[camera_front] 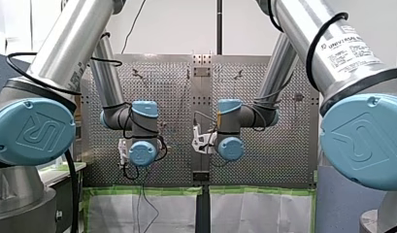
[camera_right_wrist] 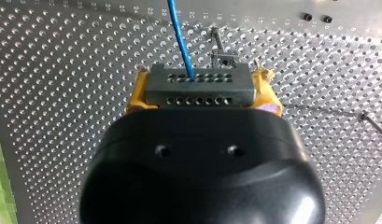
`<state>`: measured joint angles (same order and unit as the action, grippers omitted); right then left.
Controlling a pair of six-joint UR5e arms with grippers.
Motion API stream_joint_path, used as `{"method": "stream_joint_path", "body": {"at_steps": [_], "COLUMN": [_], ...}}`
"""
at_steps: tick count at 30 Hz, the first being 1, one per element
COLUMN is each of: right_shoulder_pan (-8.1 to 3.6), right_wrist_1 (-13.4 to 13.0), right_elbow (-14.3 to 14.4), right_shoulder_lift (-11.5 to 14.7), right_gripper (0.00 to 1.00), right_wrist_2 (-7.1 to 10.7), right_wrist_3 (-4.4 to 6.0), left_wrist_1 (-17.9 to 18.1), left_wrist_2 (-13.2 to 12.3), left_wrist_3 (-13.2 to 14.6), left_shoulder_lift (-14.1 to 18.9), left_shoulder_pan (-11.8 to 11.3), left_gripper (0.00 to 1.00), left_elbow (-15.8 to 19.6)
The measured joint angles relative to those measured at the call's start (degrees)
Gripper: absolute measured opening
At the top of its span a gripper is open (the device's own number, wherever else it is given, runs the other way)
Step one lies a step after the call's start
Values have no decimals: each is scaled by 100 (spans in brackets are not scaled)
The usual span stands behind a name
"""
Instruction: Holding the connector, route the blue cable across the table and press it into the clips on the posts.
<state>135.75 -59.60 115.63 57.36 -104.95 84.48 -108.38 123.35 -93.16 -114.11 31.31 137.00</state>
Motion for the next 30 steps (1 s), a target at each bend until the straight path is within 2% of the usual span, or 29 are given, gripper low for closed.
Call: {"method": "stream_joint_path", "body": {"at_steps": [23, 27, 30], "right_shoulder_pan": [0, 31, 63], "right_wrist_1": [7, 78, 200], "right_elbow": [2, 15, 23], "right_shoulder_lift": [0, -32, -150], "right_gripper": [0, 0, 0], "right_wrist_2": [-1, -1, 0], "right_wrist_3": [0, -22, -37], "left_wrist_1": [-5, -8, -9], "left_wrist_2": [7, 15, 17], "left_wrist_3": [1, 1, 0], "left_shoulder_lift": [3, 6, 7], "left_shoulder_pan": [-1, -1, -1], "left_gripper": [0, 0, 0], "left_elbow": [4, 6, 8]}}
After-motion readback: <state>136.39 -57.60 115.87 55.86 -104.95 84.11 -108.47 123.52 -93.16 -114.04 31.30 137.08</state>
